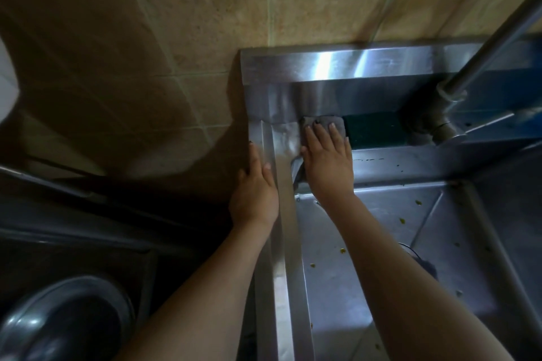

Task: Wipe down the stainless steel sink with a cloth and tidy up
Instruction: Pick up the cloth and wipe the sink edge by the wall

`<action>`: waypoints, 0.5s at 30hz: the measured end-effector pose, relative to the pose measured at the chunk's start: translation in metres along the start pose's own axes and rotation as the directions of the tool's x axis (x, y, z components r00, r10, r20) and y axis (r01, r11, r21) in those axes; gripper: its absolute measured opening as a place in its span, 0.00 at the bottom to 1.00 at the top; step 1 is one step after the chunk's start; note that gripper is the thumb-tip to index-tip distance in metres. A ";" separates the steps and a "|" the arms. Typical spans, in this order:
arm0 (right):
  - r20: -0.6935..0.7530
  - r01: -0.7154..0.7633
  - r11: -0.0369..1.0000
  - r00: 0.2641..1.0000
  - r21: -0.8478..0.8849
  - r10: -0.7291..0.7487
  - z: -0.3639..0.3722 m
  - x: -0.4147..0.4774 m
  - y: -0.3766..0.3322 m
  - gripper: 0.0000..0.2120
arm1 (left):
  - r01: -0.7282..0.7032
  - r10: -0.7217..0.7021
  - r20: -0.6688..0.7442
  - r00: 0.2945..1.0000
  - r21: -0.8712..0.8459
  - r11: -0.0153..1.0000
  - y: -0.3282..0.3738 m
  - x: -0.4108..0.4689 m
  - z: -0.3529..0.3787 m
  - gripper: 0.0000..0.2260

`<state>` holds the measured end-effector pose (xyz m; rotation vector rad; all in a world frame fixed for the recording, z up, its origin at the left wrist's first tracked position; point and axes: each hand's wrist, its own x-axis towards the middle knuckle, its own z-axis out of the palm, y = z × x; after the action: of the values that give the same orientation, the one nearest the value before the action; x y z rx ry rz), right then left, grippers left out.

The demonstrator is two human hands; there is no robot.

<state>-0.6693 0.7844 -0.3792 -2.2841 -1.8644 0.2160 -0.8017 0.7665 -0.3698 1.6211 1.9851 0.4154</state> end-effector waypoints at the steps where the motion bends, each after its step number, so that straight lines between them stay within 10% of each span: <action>1: -0.005 -0.009 1.000 1.000 0.004 0.009 0.000 0.000 -0.003 0.23 | 0.000 0.000 0.000 1.000 0.009 1.000 0.000 0.000 0.000 0.22; 15: 0.108 0.268 0.962 0.956 0.043 -0.271 -0.007 0.007 -0.005 0.23 | -0.020 0.020 -0.010 1.000 0.034 0.999 0.000 0.002 0.001 0.22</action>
<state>-0.6707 0.7913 -0.3708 -2.0075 -2.1878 0.3349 -0.8015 0.7683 -0.3714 1.6638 1.9957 0.4006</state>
